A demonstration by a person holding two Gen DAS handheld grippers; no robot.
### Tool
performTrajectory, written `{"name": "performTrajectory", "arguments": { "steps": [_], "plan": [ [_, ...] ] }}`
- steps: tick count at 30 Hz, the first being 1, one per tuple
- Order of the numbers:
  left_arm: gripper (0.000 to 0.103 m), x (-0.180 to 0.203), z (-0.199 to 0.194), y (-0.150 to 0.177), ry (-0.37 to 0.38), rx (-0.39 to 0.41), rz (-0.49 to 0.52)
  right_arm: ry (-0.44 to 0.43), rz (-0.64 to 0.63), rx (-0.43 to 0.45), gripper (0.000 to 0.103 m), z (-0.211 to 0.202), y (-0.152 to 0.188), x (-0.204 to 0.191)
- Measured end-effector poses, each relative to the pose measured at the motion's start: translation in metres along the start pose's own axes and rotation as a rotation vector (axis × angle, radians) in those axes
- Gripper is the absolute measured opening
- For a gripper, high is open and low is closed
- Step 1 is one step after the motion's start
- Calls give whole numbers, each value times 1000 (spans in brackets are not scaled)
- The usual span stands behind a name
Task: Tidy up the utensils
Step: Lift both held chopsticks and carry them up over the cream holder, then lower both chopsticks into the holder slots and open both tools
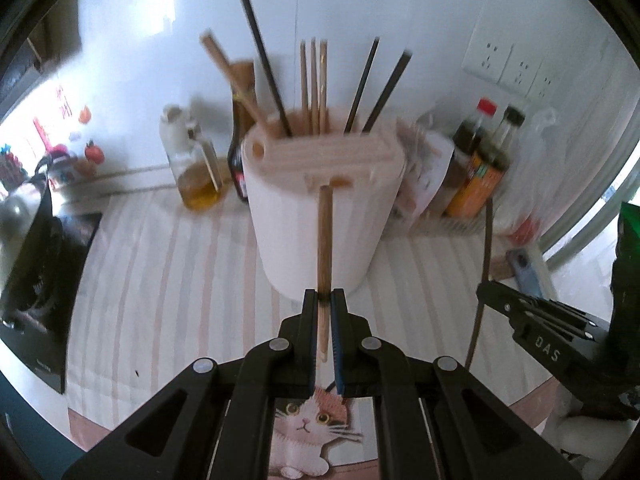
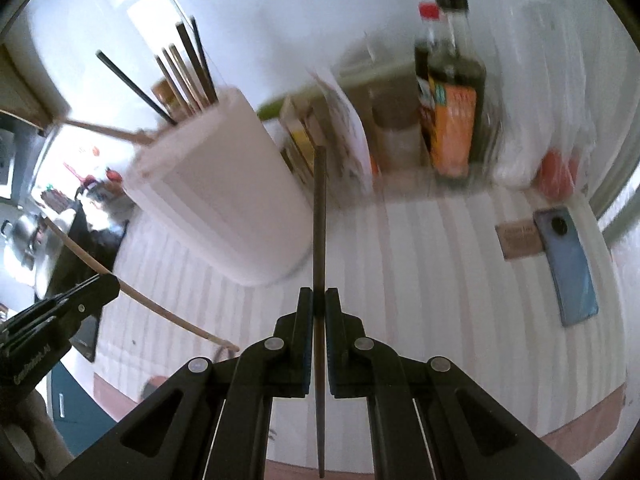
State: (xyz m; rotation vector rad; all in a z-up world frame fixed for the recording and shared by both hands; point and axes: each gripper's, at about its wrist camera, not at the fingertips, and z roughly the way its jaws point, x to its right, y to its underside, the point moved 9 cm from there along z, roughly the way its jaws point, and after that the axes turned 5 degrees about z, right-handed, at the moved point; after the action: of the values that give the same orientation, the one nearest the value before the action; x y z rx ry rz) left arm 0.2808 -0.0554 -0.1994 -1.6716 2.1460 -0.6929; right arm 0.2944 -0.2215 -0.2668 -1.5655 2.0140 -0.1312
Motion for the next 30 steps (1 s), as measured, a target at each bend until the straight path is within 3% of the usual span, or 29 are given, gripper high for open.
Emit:
{"name": "performTrajectory", "arguments": {
  "steps": [12, 20, 25, 30],
  "plan": [
    [4, -1, -73, -70, 61, 133, -15, -120, -46, 172, 6, -65, -98, -56],
    [4, 0, -119, -143, 4, 277, 10, -196, -66, 320, 5, -110, -183, -98],
    [4, -15, -113, -184, -69, 310, 17, -202, -76, 417, 5, -118, -239, -122],
    [4, -39, -76, -201, -132, 270, 7, -218, -71, 462, 5, -100, -275, -140]
  ]
}}
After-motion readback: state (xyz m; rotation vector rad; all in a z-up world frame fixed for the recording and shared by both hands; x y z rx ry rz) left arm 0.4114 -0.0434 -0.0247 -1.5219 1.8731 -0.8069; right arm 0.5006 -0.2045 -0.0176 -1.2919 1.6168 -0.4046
